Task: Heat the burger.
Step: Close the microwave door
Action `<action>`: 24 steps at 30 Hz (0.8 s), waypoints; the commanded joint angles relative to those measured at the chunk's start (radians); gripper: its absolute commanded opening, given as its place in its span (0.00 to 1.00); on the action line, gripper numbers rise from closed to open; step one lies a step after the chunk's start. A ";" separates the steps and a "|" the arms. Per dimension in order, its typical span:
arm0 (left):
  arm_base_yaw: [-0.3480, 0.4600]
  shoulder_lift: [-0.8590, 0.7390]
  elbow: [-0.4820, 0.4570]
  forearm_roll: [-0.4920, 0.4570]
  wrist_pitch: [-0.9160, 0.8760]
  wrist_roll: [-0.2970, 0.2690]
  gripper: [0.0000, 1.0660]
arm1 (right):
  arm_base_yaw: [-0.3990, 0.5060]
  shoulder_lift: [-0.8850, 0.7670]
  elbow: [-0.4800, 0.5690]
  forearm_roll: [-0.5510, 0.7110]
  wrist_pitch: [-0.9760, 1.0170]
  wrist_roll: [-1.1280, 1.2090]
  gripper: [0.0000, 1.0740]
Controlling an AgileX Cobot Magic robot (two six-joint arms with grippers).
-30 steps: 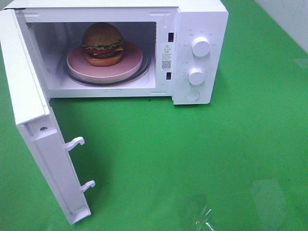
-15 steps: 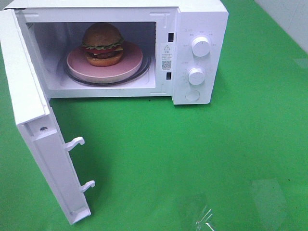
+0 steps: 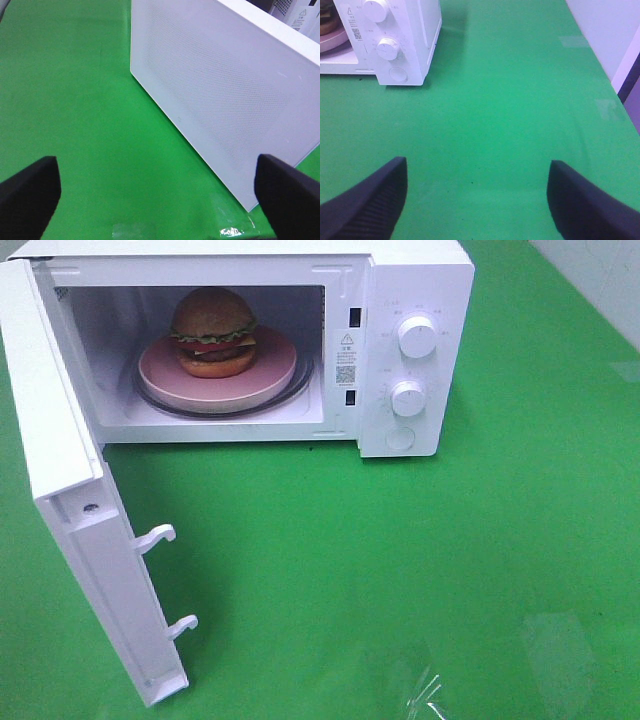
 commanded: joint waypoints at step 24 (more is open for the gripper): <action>0.002 -0.003 0.002 -0.004 0.000 -0.006 0.92 | -0.005 -0.027 0.001 0.004 0.000 -0.015 0.71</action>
